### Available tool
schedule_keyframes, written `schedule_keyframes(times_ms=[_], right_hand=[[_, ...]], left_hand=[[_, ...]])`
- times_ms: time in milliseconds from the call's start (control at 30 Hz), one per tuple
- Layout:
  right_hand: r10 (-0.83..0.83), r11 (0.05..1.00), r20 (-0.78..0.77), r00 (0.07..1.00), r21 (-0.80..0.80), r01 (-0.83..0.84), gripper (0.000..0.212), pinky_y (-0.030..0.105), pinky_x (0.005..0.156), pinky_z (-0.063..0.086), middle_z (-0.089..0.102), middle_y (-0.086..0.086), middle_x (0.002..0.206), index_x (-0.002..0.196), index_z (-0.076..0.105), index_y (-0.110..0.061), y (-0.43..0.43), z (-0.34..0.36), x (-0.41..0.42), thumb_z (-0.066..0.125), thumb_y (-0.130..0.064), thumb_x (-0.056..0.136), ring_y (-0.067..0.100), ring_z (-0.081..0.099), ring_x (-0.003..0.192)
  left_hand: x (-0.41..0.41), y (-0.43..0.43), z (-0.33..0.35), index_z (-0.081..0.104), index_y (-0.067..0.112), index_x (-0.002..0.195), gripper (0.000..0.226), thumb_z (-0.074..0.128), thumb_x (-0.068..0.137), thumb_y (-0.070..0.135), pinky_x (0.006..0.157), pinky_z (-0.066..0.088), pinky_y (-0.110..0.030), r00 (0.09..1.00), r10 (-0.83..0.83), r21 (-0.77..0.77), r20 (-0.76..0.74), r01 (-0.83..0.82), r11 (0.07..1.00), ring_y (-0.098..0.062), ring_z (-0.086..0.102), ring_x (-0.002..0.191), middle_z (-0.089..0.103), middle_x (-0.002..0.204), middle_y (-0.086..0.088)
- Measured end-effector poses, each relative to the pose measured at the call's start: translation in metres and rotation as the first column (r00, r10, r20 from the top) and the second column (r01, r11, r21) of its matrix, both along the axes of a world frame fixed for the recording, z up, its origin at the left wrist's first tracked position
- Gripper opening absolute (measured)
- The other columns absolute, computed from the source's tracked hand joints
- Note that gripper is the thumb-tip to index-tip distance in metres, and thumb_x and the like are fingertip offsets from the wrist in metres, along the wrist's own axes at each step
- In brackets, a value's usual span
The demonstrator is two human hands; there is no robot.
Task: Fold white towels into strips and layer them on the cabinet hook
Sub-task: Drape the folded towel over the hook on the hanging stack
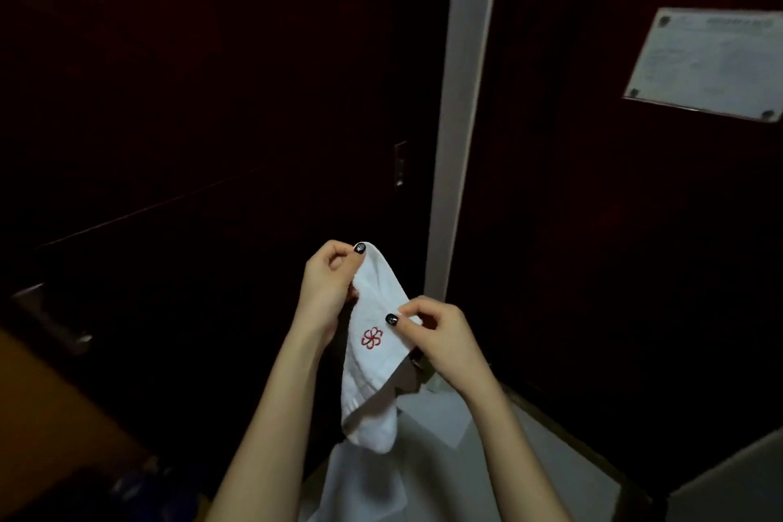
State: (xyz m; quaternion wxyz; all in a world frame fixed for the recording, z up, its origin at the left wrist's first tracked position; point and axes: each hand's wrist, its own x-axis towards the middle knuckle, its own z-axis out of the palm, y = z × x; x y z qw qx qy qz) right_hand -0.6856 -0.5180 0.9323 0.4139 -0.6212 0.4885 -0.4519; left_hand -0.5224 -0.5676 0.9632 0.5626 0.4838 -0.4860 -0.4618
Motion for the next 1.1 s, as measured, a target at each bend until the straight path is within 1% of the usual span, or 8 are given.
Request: schedule_keyframes(times_ms=[267, 367, 467, 600, 733, 833, 967, 1100], right_hand=[[0.209, 0.978, -0.093, 0.973, 0.001, -0.21, 0.012, 0.021, 0.064, 0.046, 0.066, -0.004, 0.082, 0.082, 0.062, -0.025, 0.043, -0.004, 0.032, 0.062, -0.023, 0.093, 0.003, 0.061, 0.073], [0.268, 0.962, -0.091, 0.959, -0.03, -0.272, 0.012, 0.012, 0.063, 0.046, 0.065, -0.011, 0.081, 0.082, 0.061, -0.026, 0.059, -0.002, 0.052, 0.061, -0.024, 0.093, 0.0, 0.062, 0.076], [0.334, 0.943, 0.001, 0.943, -0.023, -0.333, 0.01, 0.017, 0.061, 0.051, 0.067, -0.005, 0.08, 0.082, 0.063, -0.02, 0.073, 0.004, 0.07, 0.066, -0.023, 0.091, 0.005, 0.066, 0.073], [0.456, 0.89, -0.007, 0.89, 0.004, -0.456, 0.013, 0.026, 0.06, 0.057, 0.069, -0.002, 0.075, 0.08, 0.063, -0.012, 0.087, 0.014, 0.093, 0.073, -0.017, 0.086, 0.011, 0.07, 0.071], [0.579, 0.816, -0.029, 0.815, 0.025, -0.578, 0.009, 0.026, 0.064, 0.058, 0.071, -0.007, 0.08, 0.081, 0.065, -0.016, 0.106, 0.02, 0.117, 0.072, -0.015, 0.087, 0.012, 0.072, 0.077], [0.595, 0.803, -0.039, 0.803, 0.001, -0.595, 0.011, 0.024, 0.065, 0.056, 0.07, -0.007, 0.084, 0.081, 0.064, -0.02, 0.126, 0.022, 0.141, 0.072, -0.014, 0.087, 0.009, 0.071, 0.081], [0.55, 0.832, -0.039, 0.834, -0.056, -0.552, 0.015, 0.022, 0.063, 0.055, 0.068, -0.008, 0.085, 0.079, 0.061, -0.023, 0.158, 0.026, 0.178, 0.072, -0.015, 0.087, 0.007, 0.069, 0.081], [0.477, 0.874, 0.013, 0.879, -0.115, -0.473, 0.013, 0.03, 0.067, 0.058, 0.066, -0.003, 0.083, 0.08, 0.063, -0.021, 0.191, 0.031, 0.215, 0.071, -0.014, 0.087, 0.011, 0.067, 0.083]], left_hand=[[0.067, 0.117, -0.012, 0.061, 0.021, 0.102, 0.012, 0.059, 0.095, 0.012, 0.048, 0.038, -0.016, 0.993, 0.107, -0.125, 0.041, -0.101, 0.987, -0.003, 0.048, 0.055, 0.056, 0.065, 0.01], [0.094, 0.16, -0.014, 0.074, 0.022, 0.09, 0.018, 0.061, 0.094, 0.011, 0.054, 0.044, -0.015, 0.971, 0.119, -0.081, 0.206, -0.104, 0.991, -0.001, 0.056, 0.062, 0.067, 0.074, 0.008], [0.122, 0.2, -0.016, 0.075, 0.031, 0.072, 0.023, 0.071, 0.086, 0.014, 0.059, 0.046, -0.015, 0.916, 0.216, -0.069, 0.337, -0.205, 0.976, -0.001, 0.061, 0.066, 0.07, 0.075, 0.007], [0.151, 0.247, -0.02, 0.067, 0.022, 0.064, 0.019, 0.08, 0.078, 0.022, 0.065, 0.044, -0.027, 0.822, 0.295, -0.122, 0.487, -0.27, 0.955, -0.016, 0.06, 0.071, 0.062, 0.077, -0.002], [0.172, 0.284, -0.015, 0.06, 0.024, 0.061, 0.022, 0.071, 0.08, 0.019, 0.074, 0.046, -0.015, 0.865, 0.348, -0.18, 0.36, -0.302, 0.936, -0.007, 0.062, 0.085, 0.067, 0.091, 0.005], [0.192, 0.31, -0.015, 0.059, 0.013, 0.065, 0.021, 0.07, 0.081, 0.021, 0.075, 0.051, -0.019, 0.898, 0.361, -0.169, 0.251, -0.326, 0.93, -0.012, 0.066, 0.093, 0.071, 0.101, -0.001], [0.218, 0.34, -0.012, 0.058, 0.013, 0.065, 0.024, 0.073, 0.08, 0.023, 0.067, 0.045, -0.016, 0.844, 0.457, -0.18, 0.279, -0.421, 0.889, -0.005, 0.06, 0.076, 0.066, 0.079, 0.006], [0.247, 0.37, -0.013, 0.054, 0.018, 0.066, 0.031, 0.077, 0.078, 0.035, 0.056, 0.037, -0.022, 0.761, 0.566, -0.222, 0.317, -0.52, 0.825, -0.009, 0.051, 0.065, 0.056, 0.068, -0.002]])
